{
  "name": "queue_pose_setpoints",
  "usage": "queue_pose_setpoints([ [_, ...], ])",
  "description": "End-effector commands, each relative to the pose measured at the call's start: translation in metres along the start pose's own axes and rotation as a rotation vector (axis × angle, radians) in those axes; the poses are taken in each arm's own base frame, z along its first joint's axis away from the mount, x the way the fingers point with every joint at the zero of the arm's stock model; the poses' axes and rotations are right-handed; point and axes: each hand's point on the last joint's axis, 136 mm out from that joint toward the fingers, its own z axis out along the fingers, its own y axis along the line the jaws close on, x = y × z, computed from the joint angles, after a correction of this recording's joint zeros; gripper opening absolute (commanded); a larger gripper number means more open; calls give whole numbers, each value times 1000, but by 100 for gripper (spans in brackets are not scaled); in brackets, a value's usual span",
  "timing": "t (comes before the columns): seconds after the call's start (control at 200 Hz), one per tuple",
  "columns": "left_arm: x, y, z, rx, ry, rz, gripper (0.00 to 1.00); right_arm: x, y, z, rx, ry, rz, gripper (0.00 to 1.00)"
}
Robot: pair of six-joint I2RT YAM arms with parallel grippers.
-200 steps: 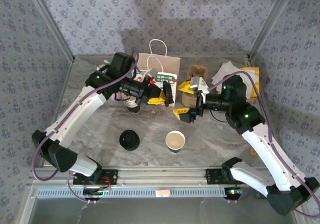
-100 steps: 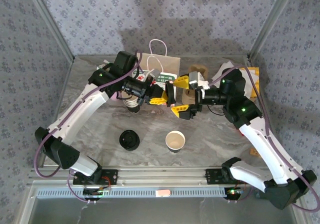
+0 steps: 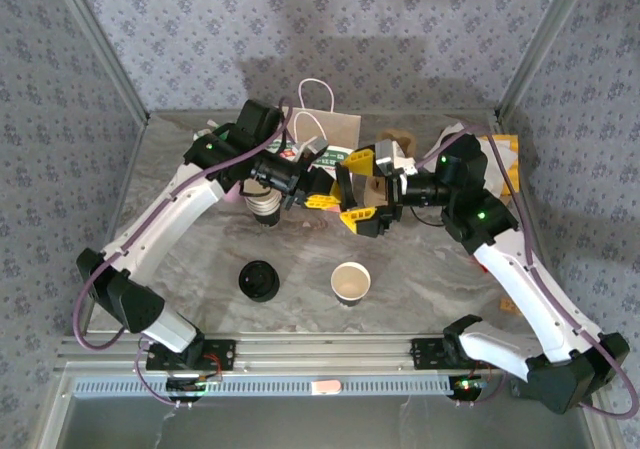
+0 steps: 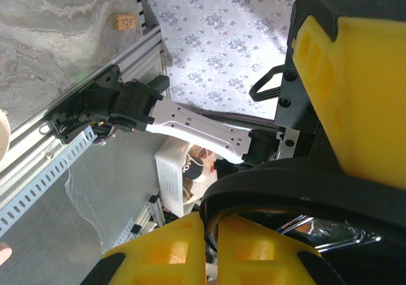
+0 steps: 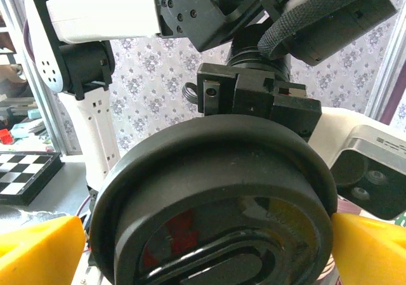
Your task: Pack the takeout coffee
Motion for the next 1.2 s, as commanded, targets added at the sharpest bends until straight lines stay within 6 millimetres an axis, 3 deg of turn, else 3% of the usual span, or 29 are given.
queue_pose_setpoints([
  [0.0, 6, -13, 1, 21, 26, 34, 10, -20, 12, 1, -62, -44, -39, 100],
  [0.44, 11, -16, 2, 22, 34, 44, 10, -23, -6, -9, 19, -67, -45, 100],
  [0.835, 12, -20, 5, 31, 46, 52, 9, -13, 6, -4, -126, -39, 14, 100],
  [0.87, 12, -20, 5, 32, 47, 53, 9, -24, 8, -5, -130, -51, -15, 100],
  [1.194, 11, -24, 5, 42, 51, 54, 9, -24, 15, -2, -165, -50, -15, 100],
])
